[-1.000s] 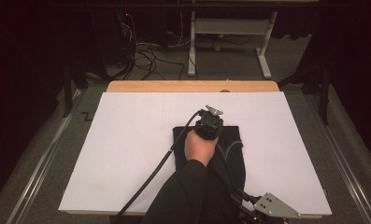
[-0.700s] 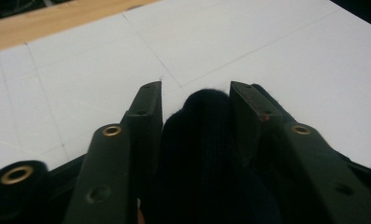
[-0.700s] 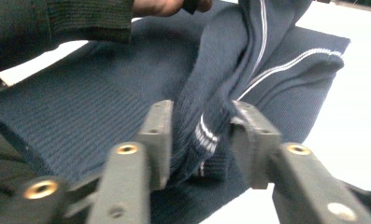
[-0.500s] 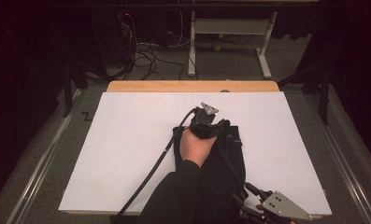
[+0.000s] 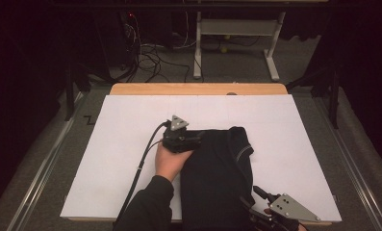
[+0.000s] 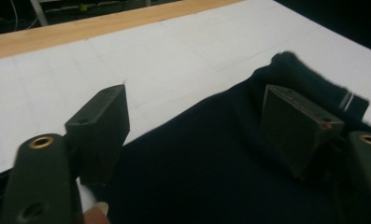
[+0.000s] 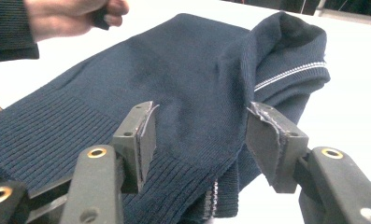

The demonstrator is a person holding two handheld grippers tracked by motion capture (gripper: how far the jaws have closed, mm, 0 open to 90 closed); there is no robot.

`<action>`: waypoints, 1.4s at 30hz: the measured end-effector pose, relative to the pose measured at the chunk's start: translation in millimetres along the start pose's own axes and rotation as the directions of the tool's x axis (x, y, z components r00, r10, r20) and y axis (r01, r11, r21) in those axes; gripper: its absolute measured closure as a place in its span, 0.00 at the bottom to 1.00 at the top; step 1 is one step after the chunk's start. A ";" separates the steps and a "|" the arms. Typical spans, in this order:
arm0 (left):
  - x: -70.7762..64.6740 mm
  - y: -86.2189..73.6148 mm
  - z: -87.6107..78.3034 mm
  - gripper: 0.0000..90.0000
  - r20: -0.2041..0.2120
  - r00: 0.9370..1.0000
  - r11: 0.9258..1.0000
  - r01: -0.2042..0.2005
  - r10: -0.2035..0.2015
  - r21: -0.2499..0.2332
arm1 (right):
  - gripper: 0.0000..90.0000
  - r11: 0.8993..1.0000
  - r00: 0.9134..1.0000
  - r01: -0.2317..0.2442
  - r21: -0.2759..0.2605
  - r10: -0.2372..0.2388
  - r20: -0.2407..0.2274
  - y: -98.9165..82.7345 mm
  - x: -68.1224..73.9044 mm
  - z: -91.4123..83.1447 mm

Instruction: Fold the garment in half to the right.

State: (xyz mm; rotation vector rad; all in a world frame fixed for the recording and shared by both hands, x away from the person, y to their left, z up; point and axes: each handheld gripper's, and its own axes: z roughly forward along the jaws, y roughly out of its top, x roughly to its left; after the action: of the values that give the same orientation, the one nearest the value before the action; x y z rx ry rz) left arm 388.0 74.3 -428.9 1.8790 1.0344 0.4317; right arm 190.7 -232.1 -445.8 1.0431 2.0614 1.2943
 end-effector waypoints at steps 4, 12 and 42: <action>17.7 -17.1 -16.7 0.15 -0.003 1.000 1.000 0.004 -0.004 -0.023 | 0.49 1.000 1.000 0.000 0.004 0.000 0.002 -0.6 -0.3 0.7; 50.0 -54.8 -53.9 0.11 -0.015 0.999 0.998 0.028 -0.029 -0.056 | 0.50 1.000 1.000 -0.009 0.005 0.009 0.007 0.9 -5.6 2.6; 86.0 -121.9 -155.2 0.00 -0.072 0.995 0.990 0.058 -0.068 -0.131 | 0.67 0.999 0.999 0.044 0.027 -0.044 -0.009 52.8 -16.8 54.6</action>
State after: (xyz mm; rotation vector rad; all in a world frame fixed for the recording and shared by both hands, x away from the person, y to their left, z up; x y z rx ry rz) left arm 278.5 256.7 -462.1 1.7224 1.0870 0.5239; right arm 258.7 -203.1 -421.6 0.9998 2.1025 1.2542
